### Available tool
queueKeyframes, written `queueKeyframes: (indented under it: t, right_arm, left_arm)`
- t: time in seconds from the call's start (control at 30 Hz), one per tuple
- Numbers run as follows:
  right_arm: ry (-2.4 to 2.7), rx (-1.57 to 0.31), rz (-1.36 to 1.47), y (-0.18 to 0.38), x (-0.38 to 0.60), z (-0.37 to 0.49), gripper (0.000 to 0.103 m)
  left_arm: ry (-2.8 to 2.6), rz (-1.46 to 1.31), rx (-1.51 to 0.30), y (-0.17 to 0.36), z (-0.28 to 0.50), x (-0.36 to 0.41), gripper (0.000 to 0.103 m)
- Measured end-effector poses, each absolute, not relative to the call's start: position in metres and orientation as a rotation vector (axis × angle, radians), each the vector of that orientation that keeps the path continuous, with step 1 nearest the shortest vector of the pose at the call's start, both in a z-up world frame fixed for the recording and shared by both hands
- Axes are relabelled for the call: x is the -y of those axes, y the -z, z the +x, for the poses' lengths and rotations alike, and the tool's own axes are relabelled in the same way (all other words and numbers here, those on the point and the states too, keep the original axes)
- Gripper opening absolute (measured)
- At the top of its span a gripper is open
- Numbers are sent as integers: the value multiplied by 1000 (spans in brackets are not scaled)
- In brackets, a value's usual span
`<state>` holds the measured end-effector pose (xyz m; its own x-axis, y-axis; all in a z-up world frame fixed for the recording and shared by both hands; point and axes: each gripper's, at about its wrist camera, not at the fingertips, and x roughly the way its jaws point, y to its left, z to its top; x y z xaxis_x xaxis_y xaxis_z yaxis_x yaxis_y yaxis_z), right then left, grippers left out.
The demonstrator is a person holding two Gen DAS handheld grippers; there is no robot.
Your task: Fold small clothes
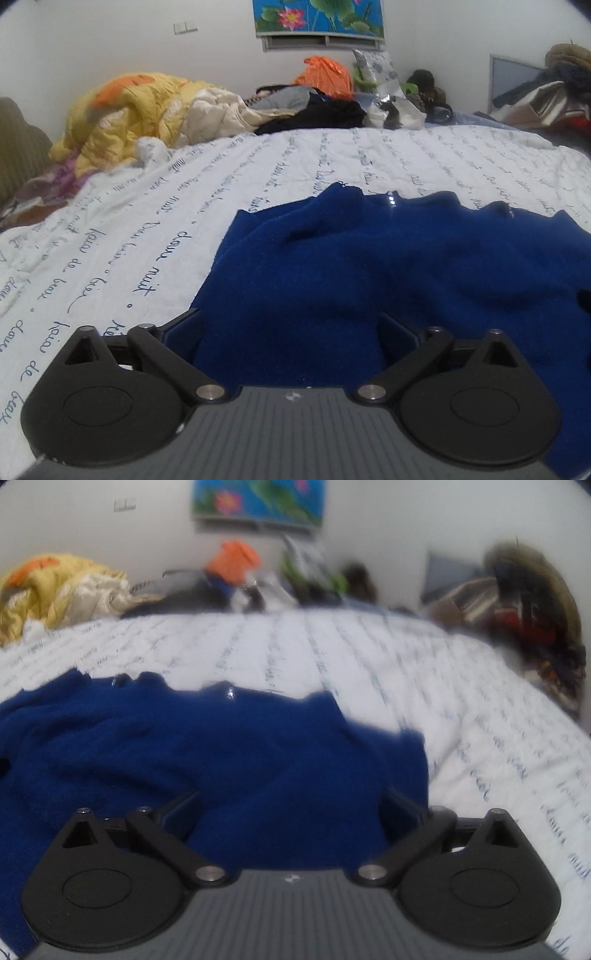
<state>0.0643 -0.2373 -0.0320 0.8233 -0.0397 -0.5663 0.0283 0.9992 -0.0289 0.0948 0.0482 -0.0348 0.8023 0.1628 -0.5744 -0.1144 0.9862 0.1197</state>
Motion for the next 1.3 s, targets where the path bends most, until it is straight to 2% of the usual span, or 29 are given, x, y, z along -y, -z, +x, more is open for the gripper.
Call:
queueKeyframes:
  t: [1.3]
  right_arm:
    - [31, -623, 77, 36, 245, 63, 103]
  left_arm:
    - [-136, -38, -630, 41, 90, -62, 103]
